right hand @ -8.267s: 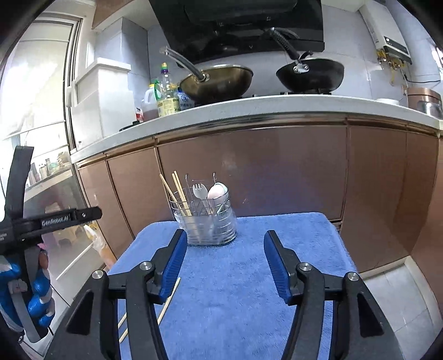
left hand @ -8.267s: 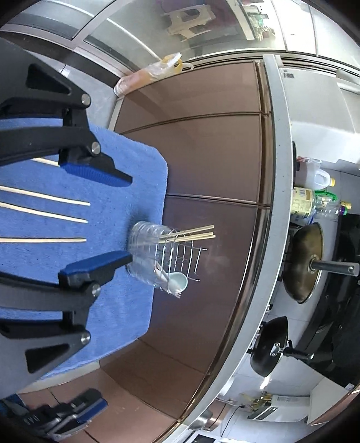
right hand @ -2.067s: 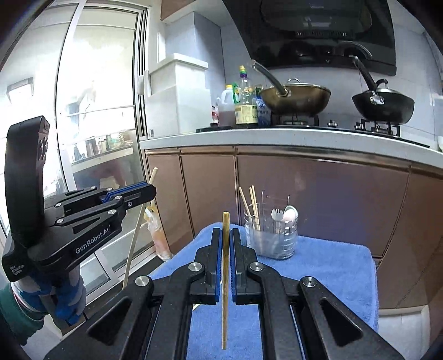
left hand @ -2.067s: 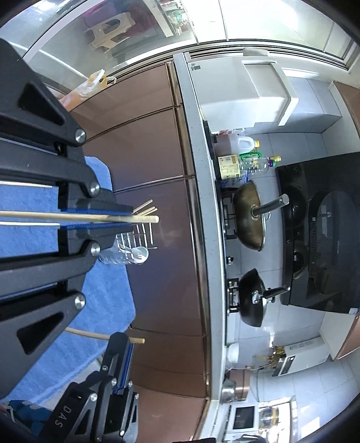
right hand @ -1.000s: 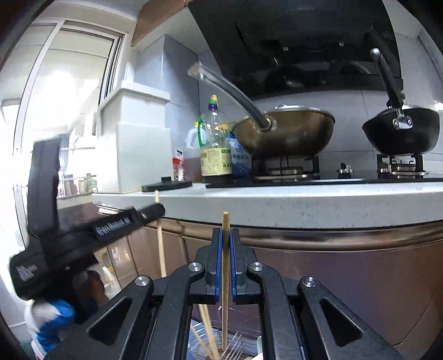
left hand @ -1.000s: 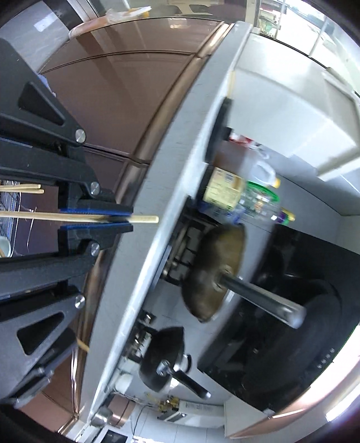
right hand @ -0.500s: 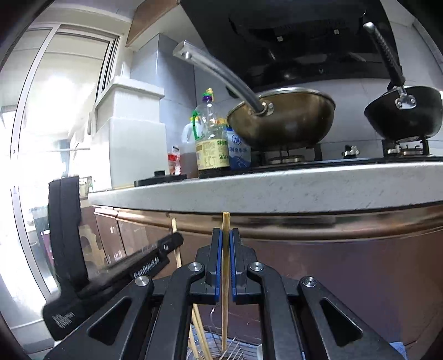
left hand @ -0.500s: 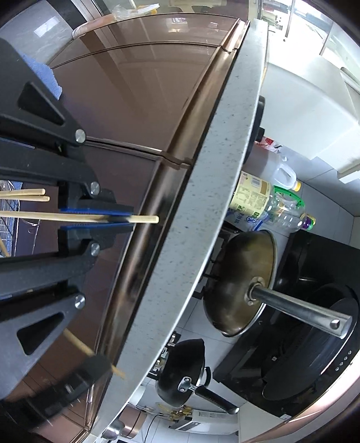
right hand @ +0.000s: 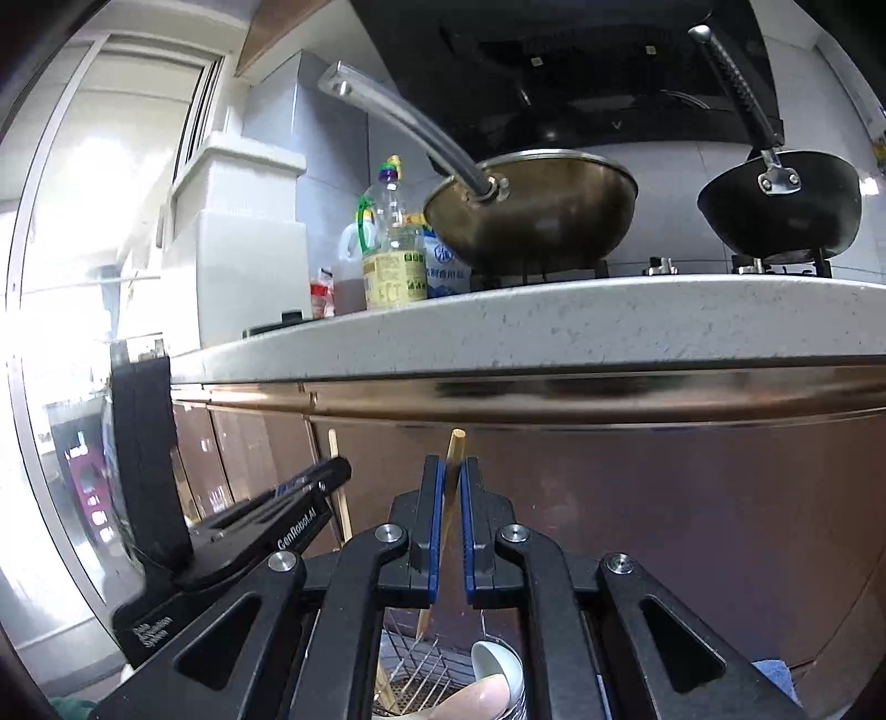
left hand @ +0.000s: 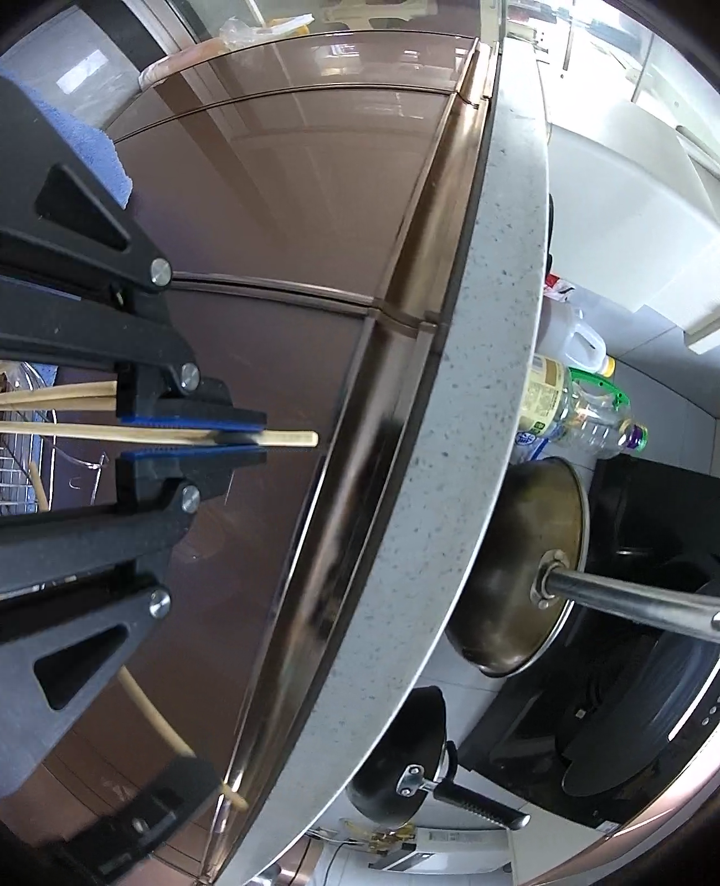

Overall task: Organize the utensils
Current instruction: 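Lower the chopstick into the holder and open the right gripper while the left lowers its chopstick in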

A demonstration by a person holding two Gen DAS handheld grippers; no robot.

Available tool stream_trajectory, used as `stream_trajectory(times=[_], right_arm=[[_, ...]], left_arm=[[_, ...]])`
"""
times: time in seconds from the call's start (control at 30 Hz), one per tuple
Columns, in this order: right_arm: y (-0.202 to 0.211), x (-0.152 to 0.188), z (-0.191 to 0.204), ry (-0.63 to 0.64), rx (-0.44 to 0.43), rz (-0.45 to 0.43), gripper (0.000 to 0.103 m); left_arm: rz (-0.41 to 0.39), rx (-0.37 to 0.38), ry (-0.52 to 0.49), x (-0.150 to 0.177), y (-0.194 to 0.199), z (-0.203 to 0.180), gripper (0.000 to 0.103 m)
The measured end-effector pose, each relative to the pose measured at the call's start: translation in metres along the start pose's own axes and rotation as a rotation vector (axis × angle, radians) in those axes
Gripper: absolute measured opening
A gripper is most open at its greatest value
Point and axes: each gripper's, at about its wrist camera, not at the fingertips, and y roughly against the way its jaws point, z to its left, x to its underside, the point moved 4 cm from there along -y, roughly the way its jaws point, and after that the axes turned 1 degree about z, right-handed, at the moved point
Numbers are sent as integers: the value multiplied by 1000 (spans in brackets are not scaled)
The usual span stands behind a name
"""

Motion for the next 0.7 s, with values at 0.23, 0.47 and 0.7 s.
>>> stream_trajectory(times=[0.23, 0.47, 0.7], right_arm=[[12, -12, 4, -7, -30, -30, 6], [19, -18, 4, -11, -43, -48, 6], [27, -15, 1, -16, -39, -50, 6]], left_arm=[[-38, -6, 1, -6, 4, -2, 5], [-41, -14, 14, -6, 0, 0, 5], [-17, -5, 0, 7, -5, -1, 6]])
